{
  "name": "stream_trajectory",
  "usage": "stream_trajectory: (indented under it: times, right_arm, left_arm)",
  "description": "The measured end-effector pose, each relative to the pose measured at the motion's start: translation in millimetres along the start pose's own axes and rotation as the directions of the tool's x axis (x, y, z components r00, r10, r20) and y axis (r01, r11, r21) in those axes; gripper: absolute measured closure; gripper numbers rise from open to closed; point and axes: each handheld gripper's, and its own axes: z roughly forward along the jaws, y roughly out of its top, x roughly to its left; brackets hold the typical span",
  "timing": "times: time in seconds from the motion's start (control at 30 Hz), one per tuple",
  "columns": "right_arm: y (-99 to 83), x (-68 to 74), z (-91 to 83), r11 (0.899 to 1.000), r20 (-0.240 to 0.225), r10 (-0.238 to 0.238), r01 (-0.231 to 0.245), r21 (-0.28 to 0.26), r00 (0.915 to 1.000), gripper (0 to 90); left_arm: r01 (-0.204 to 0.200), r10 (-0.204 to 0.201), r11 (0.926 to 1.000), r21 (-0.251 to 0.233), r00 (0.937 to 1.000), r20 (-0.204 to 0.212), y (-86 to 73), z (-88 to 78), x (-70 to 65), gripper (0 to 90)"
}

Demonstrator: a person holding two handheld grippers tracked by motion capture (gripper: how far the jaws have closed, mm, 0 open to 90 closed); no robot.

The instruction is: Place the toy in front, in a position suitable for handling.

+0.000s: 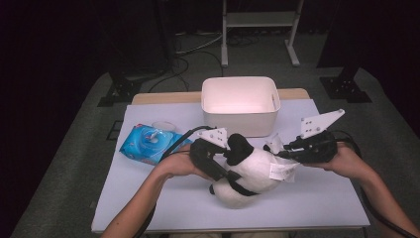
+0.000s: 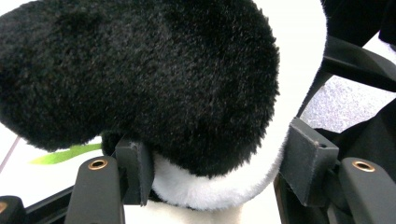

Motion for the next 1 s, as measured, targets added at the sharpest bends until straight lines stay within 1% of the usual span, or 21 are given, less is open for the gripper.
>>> stream_trajectory:
  times: [0.03, 0.07, 0.17, 0.23, 0.27, 0.33, 0.37, 0.4, 0.43, 0.47, 0.5, 0.53, 0.57, 0.6, 0.63, 0.7, 0.77, 0.83, 0.9, 0.93, 1.0]
  right_arm:
    - [0.0, 0.0, 0.0, 1.0, 0.0, 0.0, 0.0, 0.0, 1.0, 80.4]
    - [-5.5, -2.9, -1.4, 1.0, 0.003, 0.016, -0.016, -0.004, 0.9999, 80.4]
    - [-8.4, -1.2, -4.6, 1.0, 0.006, 0.016, -0.017, 0.005, 0.9998, 80.3]
    - [-7.9, 0.3, -5.3, 1.0, 0.006, 0.009, -0.009, 0.015, 0.9999, 80.3]
    - [-5.6, 4.1, -7.0, 1.0, 0.005, -0.006, 0.006, 0.027, 1.0, 80.3]
    - [-1.4, 7.6, -8.4, 1.0, -0.02, -0.014, 0.015, 0.015, 0.9997, 80.3]
    - [0.9, 9.4, -8.7, 1.0, -0.019, -0.021, 0.022, 0.018, 0.9996, 80.3]
    - [5.3, 12.0, -8.7, 0.999, -0.021, -0.041, 0.041, 0.018, 0.999, 80.3]
    - [9.3, 13.6, -9.0, 0.999, -0.024, -0.048, 0.048, 0.013, 0.9986, 80.3]
    - [13.6, 15.2, -9.3, 0.998, -0.024, -0.057, 0.057, 0.008, 0.9981, 80.3]
    - [13.6, 15.2, -9.3, 0.998, -0.024, -0.057, 0.057, 0.008, 0.9981, 80.3]
    - [21.8, 17.6, -10.9, 0.997, -0.031, -0.072, 0.072, -0.007, 0.9969, 80.3]
    - [21.8, 17.6, -10.9, 0.997, -0.031, -0.072, 0.072, -0.007, 0.9969, 80.3]
    - [28.3, 19.9, -10.9, 0.996, -0.041, -0.092, 0.091, -0.015, 0.9949, 80.3]
    - [30.0, 21.0, -10.3, 0.995, -0.04, -0.096, 0.096, -0.005, 0.9946, 80.3]
    - [30.2, 21.4, -9.8, 0.995, -0.039, -0.099, 0.099, -0.002, 0.9943, 80.4]
    - [27.9, 21.0, -9.6, 0.996, -0.045, -0.09, 0.09, -0.004, 0.9949, 80.4]
    - [20.2, 19.3, -9.1, 0.997, -0.047, -0.071, 0.071, 0.001, 0.9964, 80.4]
    - [17.6, 18.8, -9.6, 0.998, -0.049, -0.066, 0.067, 0.001, 0.9966, 80.4]
    - [11.2, 18.2, -10.8, 0.998, -0.042, -0.058, 0.059, 0.013, 0.9974, 80.4]
    - [8.7, 17.9, -11.0, 0.998, -0.039, -0.056, 0.057, 0.019, 0.9976, 80.4]
  left_arm:
    - [0.0, 0.0, 1.0, 0.0, 1.0, 0.0, 0.0, 0.0, 0.0, 35.9]
    - [-0.002, 0.002, 1.0, 0.001, 1.0, 0.001, 0.8, 1.1, 0.7, 35.9]
    - [-0.009, 0.009, 0.9999, 0.007, 1.0, 0.005, 3.4, 3.6, 0.9, 36.0]
    - [-0.015, 0.015, 0.9998, 0.009, 0.9999, 0.006, 4.3, 4.4, 0.7, 35.9]
    - [-0.015, 0.015, 0.9998, 0.015, 0.9999, 0.004, 7.0, 6.3, 0.8, 35.9]
    - [-0.014, 0.014, 0.9997, 0.02, 0.9999, 0.002, 9.8, 8.1, 1.1, 36.0]
    - [-0.015, 0.015, 0.9996, 0.024, 0.9999, 0.002, 11.4, 9.6, 1.1, 36.0]
    - [-0.019, 0.019, 0.9995, 0.027, 0.9998, 0.002, 12.9, 11.1, 1.3, 36.0]
    - [-0.017, 0.017, 0.9994, 0.03, 0.9998, 0.003, 14.2, 12.5, 0.8, 36.0]
    - [-0.026, 0.026, 0.9989, 0.039, 0.9997, 0.004, 15.5, 13.1, 1.0, 36.0]
    - [-0.026, 0.026, 0.9989, 0.039, 0.9997, 0.004, 15.5, 13.1, 1.0, 36.0]
    - [-0.029, 0.029, 0.9986, 0.044, 0.9996, 0.004, 17.3, 14.6, 0.8, 36.0]
    - [-0.029, 0.029, 0.9986, 0.044, 0.9996, 0.004, 17.3, 14.6, 0.8, 36.0]
    - [-0.031, 0.031, 0.9985, 0.045, 0.9995, 0.007, 17.2, 14.6, 1.1, 36.1]
    - [-0.031, 0.031, 0.9985, 0.045, 0.9995, 0.007, 17.2, 14.6, 1.1, 36.1]
    - [-0.031, 0.03, 0.9987, 0.041, 0.9995, 0.009, 16.0, 13.4, 1.4, 36.0]
    - [-0.029, 0.029, 0.999, 0.035, 0.9996, 0.007, 14.5, 12.6, 1.5, 36.0]
    - [-0.024, 0.024, 0.9992, 0.032, 0.9997, 0.007, 13.8, 12.0, 1.5, 36.0]
    - [-0.024, 0.024, 0.9992, 0.033, 0.9997, 0.005, 14.1, 12.1, 1.4, 36.0]
    - [-0.025, 0.025, 0.9991, 0.035, 0.9997, 0.004, 14.5, 11.8, 1.4, 36.0]
    - [-0.021, 0.021, 0.9992, 0.033, 0.9998, 0.004, 14.1, 11.3, 2.1, 36.0]
